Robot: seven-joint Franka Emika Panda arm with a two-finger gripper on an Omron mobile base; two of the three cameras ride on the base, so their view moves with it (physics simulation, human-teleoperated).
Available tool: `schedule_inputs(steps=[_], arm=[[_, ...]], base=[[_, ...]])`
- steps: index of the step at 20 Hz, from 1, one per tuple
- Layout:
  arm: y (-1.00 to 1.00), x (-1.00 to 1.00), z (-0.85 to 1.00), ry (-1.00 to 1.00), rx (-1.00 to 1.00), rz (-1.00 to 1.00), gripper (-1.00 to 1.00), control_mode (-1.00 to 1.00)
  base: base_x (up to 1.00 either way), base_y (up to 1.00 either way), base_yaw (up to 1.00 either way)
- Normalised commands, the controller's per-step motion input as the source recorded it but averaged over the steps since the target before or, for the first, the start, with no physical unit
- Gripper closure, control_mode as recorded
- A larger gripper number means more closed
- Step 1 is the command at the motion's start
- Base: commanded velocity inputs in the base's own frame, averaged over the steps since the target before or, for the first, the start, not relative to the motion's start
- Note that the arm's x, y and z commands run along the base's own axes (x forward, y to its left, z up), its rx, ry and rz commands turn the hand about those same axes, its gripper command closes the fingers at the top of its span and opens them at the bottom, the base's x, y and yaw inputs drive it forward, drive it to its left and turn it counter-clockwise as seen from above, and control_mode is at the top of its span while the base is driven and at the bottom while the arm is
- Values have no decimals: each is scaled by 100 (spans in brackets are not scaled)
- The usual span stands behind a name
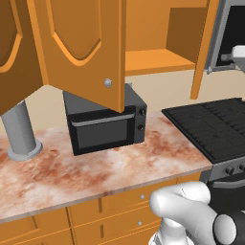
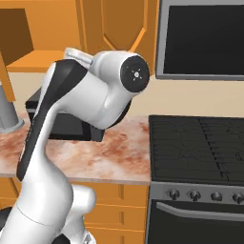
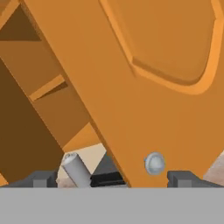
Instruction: Close all open cabinet doors.
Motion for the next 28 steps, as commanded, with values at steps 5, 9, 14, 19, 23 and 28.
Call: schedule_inputs(steps=[5,9,14,19,23,28], arm=[[13,99,-2,2,3,6,-100,-100],[-10,91,0,0,8,11,-100,-100],[-6,75,0,3,3,8,-100,-100],[37,74,-9,-5,-4,-3,-100,-100],[43,71,-44,-32,-7,-13,-100,-100],[26,87,-37,-25,-3,-18,-100,-100]], base=[[0,0,0],[0,0,0],[0,0,0],[0,0,0],[0,0,0],[0,0,0]])
